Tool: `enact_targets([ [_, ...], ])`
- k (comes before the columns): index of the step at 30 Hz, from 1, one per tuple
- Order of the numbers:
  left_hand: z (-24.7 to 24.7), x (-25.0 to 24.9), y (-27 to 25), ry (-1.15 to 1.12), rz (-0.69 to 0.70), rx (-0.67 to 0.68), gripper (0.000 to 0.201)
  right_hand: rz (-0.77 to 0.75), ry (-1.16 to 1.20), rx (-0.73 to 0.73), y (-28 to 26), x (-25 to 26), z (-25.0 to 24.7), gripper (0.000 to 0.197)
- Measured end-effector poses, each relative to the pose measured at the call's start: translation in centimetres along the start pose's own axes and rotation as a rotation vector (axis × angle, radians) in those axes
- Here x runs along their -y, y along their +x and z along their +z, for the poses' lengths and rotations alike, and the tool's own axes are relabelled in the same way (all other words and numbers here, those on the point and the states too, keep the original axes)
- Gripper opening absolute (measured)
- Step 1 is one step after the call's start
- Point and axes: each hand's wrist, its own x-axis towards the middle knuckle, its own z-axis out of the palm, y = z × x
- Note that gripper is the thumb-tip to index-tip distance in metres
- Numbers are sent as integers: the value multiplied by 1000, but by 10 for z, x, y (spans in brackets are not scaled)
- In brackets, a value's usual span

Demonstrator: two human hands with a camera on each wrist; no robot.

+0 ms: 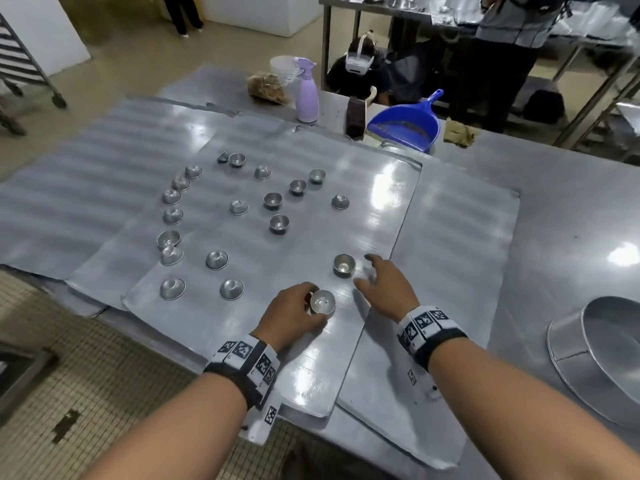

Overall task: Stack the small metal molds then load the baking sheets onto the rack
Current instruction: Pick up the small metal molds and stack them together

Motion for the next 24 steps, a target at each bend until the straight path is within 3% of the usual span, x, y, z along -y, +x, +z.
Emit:
enact_targets([
  [4, -7, 7, -8, -64, -47, -1, 48, -35, -27, 30, 20, 5, 1, 69],
  [8, -7, 5, -9, -38, -104, -11, 68, -76, -48, 83, 37, 16, 4, 72],
  [12, -2, -4, -8, 14, -109, -59, 53, -134, -104, 123, 45, 17, 10, 65],
  [16, -4, -8, -15, -111, -148, -109, 41, -171, -101, 75, 43, 15, 14, 47],
  [20, -8, -5, -19, -201, -198, -171, 40, -171, -68, 94, 44, 11, 16, 57],
  [24, -8, -2, -23, -279, -251, -187, 31, -166, -31, 91, 40, 8, 19, 51],
])
